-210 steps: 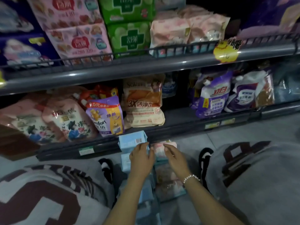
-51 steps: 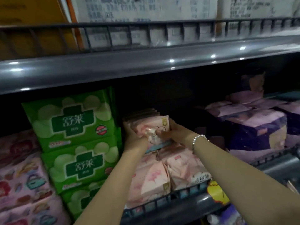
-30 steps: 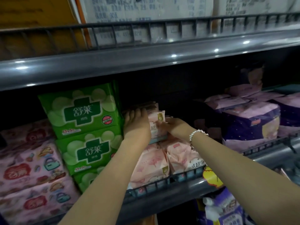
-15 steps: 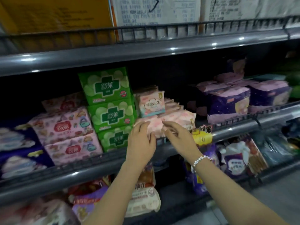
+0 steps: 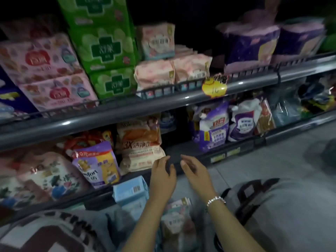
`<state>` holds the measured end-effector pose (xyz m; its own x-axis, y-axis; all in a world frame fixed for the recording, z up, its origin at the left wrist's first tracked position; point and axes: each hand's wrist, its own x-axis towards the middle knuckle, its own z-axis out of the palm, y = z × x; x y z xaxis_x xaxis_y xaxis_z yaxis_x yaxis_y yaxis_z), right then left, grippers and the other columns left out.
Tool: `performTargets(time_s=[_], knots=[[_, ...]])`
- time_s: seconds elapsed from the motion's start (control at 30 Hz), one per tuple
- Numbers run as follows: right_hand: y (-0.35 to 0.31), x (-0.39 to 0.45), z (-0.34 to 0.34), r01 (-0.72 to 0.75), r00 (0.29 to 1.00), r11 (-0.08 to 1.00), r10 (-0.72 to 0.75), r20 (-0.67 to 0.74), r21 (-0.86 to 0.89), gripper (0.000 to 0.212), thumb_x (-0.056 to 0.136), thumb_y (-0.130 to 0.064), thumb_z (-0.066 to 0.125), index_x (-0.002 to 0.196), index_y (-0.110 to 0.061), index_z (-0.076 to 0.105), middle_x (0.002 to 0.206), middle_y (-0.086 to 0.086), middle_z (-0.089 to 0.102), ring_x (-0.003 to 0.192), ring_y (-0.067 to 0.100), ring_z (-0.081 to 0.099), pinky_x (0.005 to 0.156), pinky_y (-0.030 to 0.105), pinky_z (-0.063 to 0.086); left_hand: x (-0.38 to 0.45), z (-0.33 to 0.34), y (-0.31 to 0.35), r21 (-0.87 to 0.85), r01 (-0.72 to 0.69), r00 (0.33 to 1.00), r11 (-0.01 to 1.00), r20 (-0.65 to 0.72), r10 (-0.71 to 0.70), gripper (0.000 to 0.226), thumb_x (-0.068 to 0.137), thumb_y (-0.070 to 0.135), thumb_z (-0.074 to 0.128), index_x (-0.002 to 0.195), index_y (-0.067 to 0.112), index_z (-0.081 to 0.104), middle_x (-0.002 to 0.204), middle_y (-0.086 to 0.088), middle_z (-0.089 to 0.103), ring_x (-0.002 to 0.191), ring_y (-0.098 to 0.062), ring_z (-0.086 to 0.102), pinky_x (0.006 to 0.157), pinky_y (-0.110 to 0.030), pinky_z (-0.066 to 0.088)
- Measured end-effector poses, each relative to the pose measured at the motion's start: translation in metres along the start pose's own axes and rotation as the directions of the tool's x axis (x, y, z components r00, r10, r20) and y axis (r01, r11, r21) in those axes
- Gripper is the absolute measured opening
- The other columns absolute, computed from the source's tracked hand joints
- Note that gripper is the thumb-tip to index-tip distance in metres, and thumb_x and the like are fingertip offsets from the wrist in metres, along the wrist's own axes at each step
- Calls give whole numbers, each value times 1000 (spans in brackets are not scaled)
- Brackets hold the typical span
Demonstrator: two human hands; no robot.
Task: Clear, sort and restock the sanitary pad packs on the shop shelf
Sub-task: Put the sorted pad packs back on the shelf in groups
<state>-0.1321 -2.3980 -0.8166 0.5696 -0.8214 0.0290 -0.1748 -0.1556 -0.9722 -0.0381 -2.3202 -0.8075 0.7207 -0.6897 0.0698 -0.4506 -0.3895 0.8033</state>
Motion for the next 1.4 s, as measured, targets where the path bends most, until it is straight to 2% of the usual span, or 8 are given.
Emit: performTargets(time_s=[0.33,0.67,0.73,0.87,1.03,1.2,1.33,1.4], knots=[[152,-30,15,-379,922,922,384,52,-82,16,95,-19,59,110,-24,62,105,-3,63,98,12,61,73,3,42,-40,81,-114,80,460,858,884,216,-466,30,96,11,47,120,-2,58,122,-16,59,113,-32,56,94,-32,40],[231,-29,32,-595,784,782,615,81,-186,33,93,-16,63,123,-4,62,117,10,63,108,25,60,101,36,45,-55,135,-173,146,672,682,726,258,-684,68,86,48,37,128,-2,54,136,-20,51,124,-31,48,103,-26,30],[250,-36,36,-616,767,766,636,80,-183,30,90,-9,66,117,3,62,118,20,64,103,26,60,100,43,46,-57,144,-185,166,727,635,666,205,-745,59,91,30,56,134,-8,44,138,-24,45,127,-35,43,103,-28,28],[262,-47,41,-691,708,721,688,158,-48,25,94,-8,59,118,-5,60,106,10,68,99,25,64,87,34,52,-49,143,-184,212,732,614,647,205,-762,59,92,26,54,140,-5,37,140,-24,43,131,-35,43,106,-33,30],[259,-44,23,-791,606,563,772,191,239,25,86,-11,69,111,-9,70,105,12,73,97,27,69,91,43,54,-47,149,-188,5,824,552,566,210,-807,64,88,28,65,145,19,38,141,-18,43,121,-33,50,101,-35,43],[251,-36,11,-732,619,481,765,178,482,28,87,-2,64,115,-3,65,100,17,73,84,26,71,70,32,58,-38,159,-187,-396,840,495,371,279,-823,80,81,16,77,145,16,30,122,-16,62,99,-29,67,58,-25,58],[246,-23,16,-650,639,479,765,82,590,76,64,-23,89,124,5,51,111,27,66,97,40,68,80,49,57,-35,171,-171,-506,835,462,215,434,-773,54,80,28,78,124,14,49,108,-16,69,94,-32,70,72,-42,60],[244,-15,14,-636,659,567,752,-15,524,91,51,-37,93,119,9,55,111,28,66,99,41,67,83,52,56,-30,174,-165,-413,871,453,266,469,-758,62,76,49,74,122,13,55,104,-13,71,93,-30,71,80,-46,58]])
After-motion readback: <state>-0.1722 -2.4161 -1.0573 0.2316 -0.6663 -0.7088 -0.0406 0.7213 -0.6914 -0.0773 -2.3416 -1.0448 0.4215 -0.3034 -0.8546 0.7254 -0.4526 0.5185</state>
